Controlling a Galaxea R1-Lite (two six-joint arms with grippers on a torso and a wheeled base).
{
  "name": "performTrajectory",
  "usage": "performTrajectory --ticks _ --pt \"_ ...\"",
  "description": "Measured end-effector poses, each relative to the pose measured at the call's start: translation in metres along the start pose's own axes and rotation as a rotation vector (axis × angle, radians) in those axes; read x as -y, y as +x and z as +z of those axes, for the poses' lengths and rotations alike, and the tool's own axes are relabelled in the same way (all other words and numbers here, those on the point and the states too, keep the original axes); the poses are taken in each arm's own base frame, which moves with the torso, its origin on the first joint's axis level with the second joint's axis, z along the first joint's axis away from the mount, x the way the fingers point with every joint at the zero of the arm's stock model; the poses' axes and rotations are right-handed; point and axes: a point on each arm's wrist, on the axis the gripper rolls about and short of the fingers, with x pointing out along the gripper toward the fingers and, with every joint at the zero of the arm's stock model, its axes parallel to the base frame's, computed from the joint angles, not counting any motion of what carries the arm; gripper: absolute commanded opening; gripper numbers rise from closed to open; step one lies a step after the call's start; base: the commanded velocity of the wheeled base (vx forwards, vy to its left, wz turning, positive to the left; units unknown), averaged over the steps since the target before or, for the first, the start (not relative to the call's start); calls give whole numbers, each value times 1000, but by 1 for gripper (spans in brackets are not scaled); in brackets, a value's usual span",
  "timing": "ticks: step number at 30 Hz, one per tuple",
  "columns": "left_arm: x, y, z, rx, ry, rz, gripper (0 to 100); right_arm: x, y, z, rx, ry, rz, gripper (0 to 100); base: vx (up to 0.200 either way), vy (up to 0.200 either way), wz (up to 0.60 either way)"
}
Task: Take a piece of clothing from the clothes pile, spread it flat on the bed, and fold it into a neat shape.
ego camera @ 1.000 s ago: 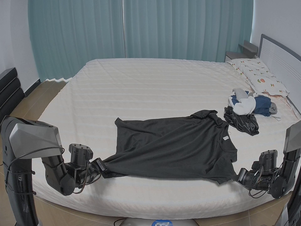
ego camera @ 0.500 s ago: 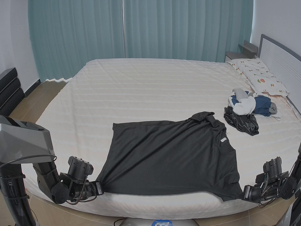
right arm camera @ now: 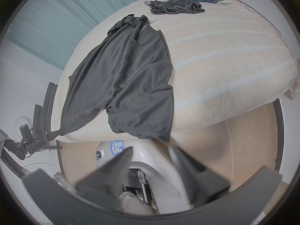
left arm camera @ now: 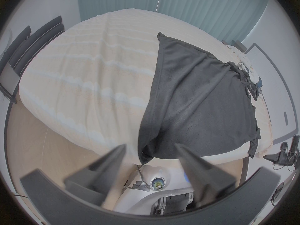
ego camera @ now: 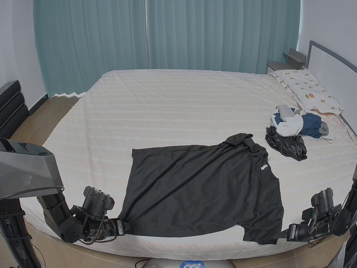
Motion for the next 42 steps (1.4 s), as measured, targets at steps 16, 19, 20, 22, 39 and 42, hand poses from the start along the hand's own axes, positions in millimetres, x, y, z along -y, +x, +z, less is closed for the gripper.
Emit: performTrajectory --ticks 16,19,20,22,39,42 --pt "1 -5 44 82 -283 -156 100 13 20 72 198 100 83 100 0 0 0" --pt "1 -2 59 105 -370 -191 100 17 32 89 217 112 87 100 0 0 0" --pt "0 0 64 112 -401 -199 100 18 36 94 225 118 89 100 0 0 0" --pt "-1 5 72 124 -451 -208 100 21 43 104 236 131 95 100 0 0 0" --pt "-8 31 88 180 -528 -224 100 30 89 147 294 122 170 0 0 0 0" --pt "-9 32 88 180 -531 -217 100 32 93 149 298 124 169 0 0 0 0"
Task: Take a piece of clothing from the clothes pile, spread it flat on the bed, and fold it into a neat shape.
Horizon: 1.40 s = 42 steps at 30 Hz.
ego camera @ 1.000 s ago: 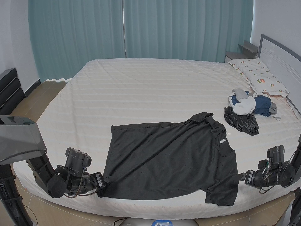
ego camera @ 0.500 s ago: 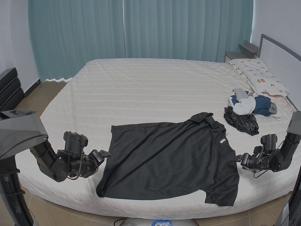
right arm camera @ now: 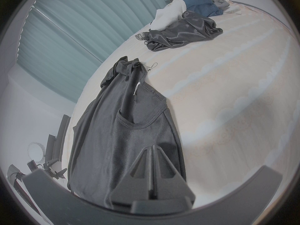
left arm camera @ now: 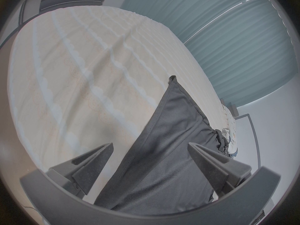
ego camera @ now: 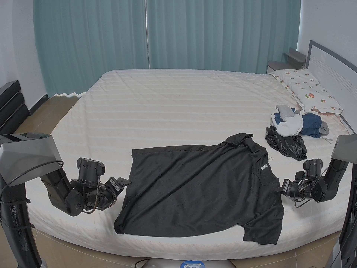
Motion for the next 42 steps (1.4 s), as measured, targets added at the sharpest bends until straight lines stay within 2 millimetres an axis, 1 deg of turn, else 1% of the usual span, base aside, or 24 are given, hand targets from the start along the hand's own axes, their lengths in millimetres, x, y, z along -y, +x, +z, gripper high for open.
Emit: performTrajectory --ticks 4,7,8,12,15,22,26,30,37,38,42 --pt "-1 1 1 4 -1 3 100 4 1 3 16 14 -3 0 0 0 0" --pt "2 2 4 24 2 -5 100 8 -2 5 38 19 -3 0 0 0 0" --pt "4 3 6 34 4 -9 100 9 -3 4 42 19 -3 100 0 0 0" --pt "15 7 15 75 27 -37 100 11 -6 2 54 19 -1 100 0 0 0" --pt "22 13 20 93 95 -51 100 11 -7 0 58 18 1 100 0 0 0" --pt "32 45 28 106 165 -65 100 13 -9 -4 70 14 3 100 0 0 0" --pt "35 64 27 84 182 -47 100 13 -9 -6 72 14 4 100 0 0 0" --pt "36 75 26 80 202 -49 100 14 -7 -7 70 13 2 100 0 0 0" --pt "32 86 23 70 232 -34 100 14 -7 -9 64 14 0 100 0 0 0" --pt "32 88 23 70 235 -34 0 14 -7 -9 64 13 0 100 0 0 0" --pt "29 93 21 54 256 -13 0 14 -8 -8 65 13 0 100 0 0 0"
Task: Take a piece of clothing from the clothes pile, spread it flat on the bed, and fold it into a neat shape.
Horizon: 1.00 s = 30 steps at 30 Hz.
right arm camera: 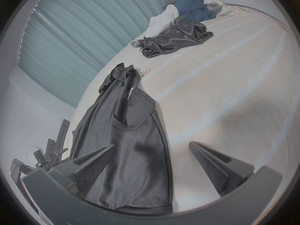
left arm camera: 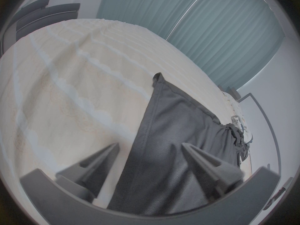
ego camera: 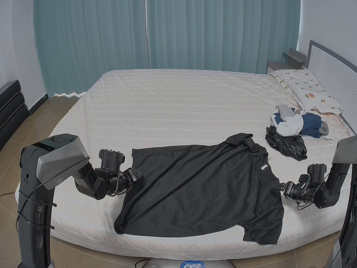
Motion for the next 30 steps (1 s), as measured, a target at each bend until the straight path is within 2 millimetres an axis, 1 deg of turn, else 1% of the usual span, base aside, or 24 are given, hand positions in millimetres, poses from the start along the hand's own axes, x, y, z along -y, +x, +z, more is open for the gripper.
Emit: performTrajectory --ticks 3,8,13,21,25,26,30 --pt "-1 3 0 -11 2 27 0 0 0 0 1 -1 2 100 0 0 0" --pt "0 8 3 34 -6 76 0 -2 1 3 24 -12 14 100 0 0 0" --pt "1 10 7 71 -73 88 0 -3 4 3 40 -24 27 100 0 0 0" --pt "-3 -1 28 136 -159 89 0 -7 16 -1 58 -53 58 100 0 0 0" --pt "-3 -5 32 146 -166 88 0 -7 20 -4 50 -56 62 100 0 0 0" --pt "-3 -5 33 146 -167 88 0 -8 22 -4 49 -56 63 0 0 0 0" --pt "-6 -6 35 149 -173 93 0 -9 28 -5 47 -63 70 0 0 0 0"
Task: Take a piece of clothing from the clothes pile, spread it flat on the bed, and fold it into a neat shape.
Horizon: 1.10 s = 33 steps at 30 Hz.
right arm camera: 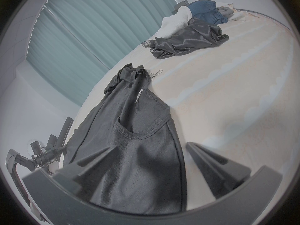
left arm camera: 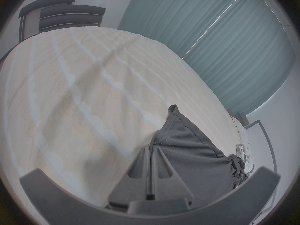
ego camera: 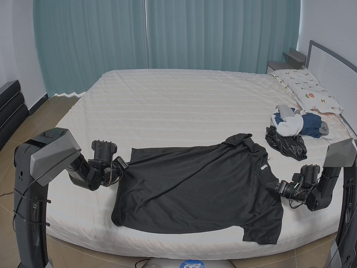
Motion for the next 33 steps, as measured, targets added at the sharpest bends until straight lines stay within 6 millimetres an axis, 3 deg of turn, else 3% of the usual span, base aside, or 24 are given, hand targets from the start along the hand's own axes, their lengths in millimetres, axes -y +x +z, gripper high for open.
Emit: performTrajectory --ticks 11,21,25,26,28,29,33 --pt "-3 2 3 8 -10 0 0 1 15 9 59 27 -29 0 0 0 0" --pt "-7 8 9 57 -28 -38 0 2 26 33 155 19 -13 0 0 0 0" --pt "-11 11 11 60 -34 -42 0 -1 37 30 175 -2 16 0 0 0 0" --pt "-12 11 11 62 -35 -43 0 -2 39 30 186 -9 25 100 0 0 0" --pt "-13 12 12 63 -37 -44 0 -2 44 27 193 -16 35 100 0 0 0" --pt "-13 13 12 64 -37 -44 100 -2 45 26 194 -17 36 100 0 0 0" --pt "-13 14 12 68 -39 -47 100 1 46 22 188 -14 32 100 0 0 0"
